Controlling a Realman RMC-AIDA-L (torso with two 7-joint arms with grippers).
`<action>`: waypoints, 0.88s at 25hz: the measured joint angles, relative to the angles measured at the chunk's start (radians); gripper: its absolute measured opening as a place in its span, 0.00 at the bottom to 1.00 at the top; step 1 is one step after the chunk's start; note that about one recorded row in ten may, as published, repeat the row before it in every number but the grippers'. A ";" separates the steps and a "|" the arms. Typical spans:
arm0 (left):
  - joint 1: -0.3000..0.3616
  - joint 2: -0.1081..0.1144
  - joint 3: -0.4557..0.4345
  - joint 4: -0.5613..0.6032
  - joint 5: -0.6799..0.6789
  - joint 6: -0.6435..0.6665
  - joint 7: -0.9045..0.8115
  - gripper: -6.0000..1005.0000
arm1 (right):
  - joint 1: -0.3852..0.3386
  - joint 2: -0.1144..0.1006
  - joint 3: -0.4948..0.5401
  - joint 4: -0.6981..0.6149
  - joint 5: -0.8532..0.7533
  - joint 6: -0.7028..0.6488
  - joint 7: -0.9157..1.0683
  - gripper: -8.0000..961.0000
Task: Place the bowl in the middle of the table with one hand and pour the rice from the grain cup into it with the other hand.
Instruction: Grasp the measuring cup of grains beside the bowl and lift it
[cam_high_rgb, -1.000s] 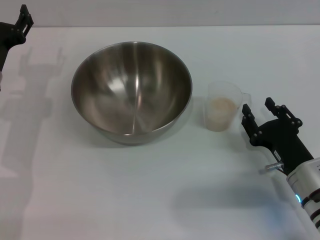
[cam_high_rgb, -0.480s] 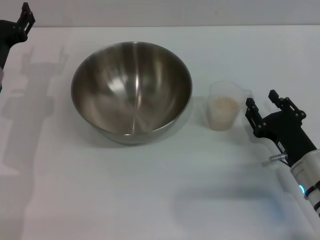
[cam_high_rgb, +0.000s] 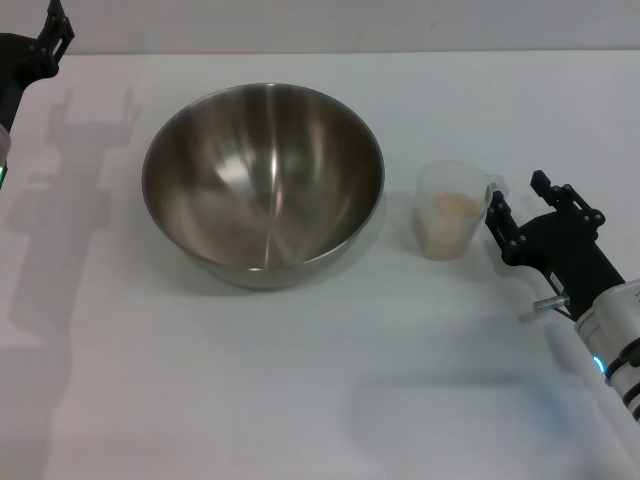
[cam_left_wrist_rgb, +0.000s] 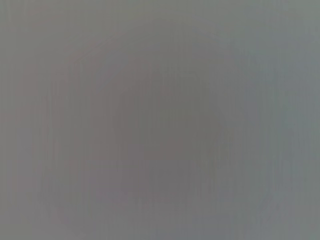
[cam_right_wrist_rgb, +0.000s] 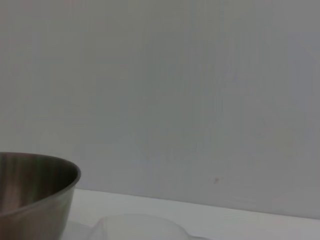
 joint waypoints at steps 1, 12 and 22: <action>-0.001 0.000 -0.001 0.000 0.000 0.000 0.000 0.84 | 0.003 0.000 0.000 0.000 0.000 0.005 0.000 0.57; 0.002 0.001 -0.001 0.000 0.000 0.002 0.001 0.84 | 0.010 0.001 0.002 0.000 0.001 0.011 0.000 0.57; 0.014 0.001 -0.001 -0.005 0.000 0.009 0.002 0.84 | 0.002 0.002 0.028 -0.015 0.004 -0.002 -0.006 0.27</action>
